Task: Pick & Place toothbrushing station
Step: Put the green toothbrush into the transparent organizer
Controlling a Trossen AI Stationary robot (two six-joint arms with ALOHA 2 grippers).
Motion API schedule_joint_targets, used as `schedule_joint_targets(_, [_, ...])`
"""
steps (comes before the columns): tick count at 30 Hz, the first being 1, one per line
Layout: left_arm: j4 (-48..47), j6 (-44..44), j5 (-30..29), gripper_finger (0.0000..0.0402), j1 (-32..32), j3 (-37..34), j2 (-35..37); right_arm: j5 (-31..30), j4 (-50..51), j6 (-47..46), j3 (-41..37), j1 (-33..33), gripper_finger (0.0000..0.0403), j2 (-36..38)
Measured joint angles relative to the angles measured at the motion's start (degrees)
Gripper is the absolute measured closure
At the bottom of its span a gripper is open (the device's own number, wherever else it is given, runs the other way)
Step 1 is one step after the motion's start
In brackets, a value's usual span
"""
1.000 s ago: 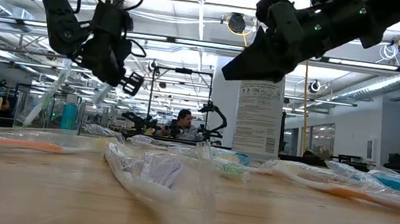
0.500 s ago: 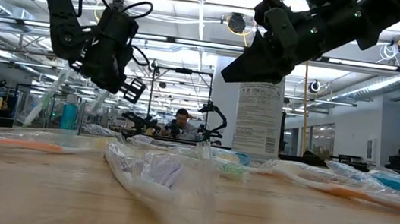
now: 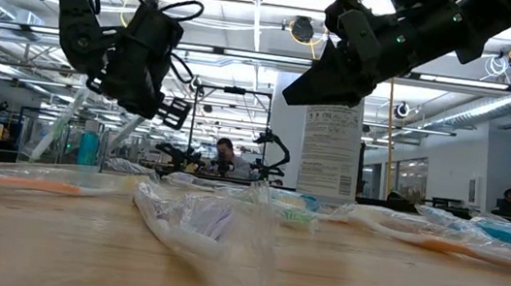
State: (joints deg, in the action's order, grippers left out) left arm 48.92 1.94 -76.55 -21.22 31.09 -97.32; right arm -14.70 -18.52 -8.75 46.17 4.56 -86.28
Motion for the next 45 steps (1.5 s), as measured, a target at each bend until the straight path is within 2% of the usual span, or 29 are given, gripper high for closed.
schedule_joint_targets(6, [-5.2,0.3,-2.7,0.04,1.5,0.0,0.0,0.0,0.0,0.0,0.0,0.0,0.0282,0.0])
schedule_joint_targets(21, [-5.6,1.4,-3.3,0.04,3.4,0.0,0.0,0.0,0.0,0.0,0.0,0.0,0.0282,0.0])
schedule_joint_targets(30, [-10.1,1.7,-3.8,0.04,6.5,0.0,0.0,0.0,0.0,0.0,0.0,0.0,0.0282,0.0])
schedule_joint_targets(34, [-12.9,2.5,-7.0,0.0397,7.2,0.0,0.0,0.0,0.0,0.0,0.0,0.0,0.0282,0.0])
schedule_joint_targets(37, [-15.3,3.6,-6.1,0.0397,6.6,0.0,0.0,0.0,0.0,0.0,0.0,0.0,0.0282,0.0])
schedule_joint_targets(41, [-21.1,10.7,-2.1,0.0398,6.2,0.0,0.0,0.0,0.0,0.0,0.0,0.0,0.0282,0.0])
schedule_joint_targets(45, [-24.6,13.2,-2.1,0.0376,6.1,0.0,0.0,0.0,0.0,0.0,0.0,0.0,0.0282,0.0])
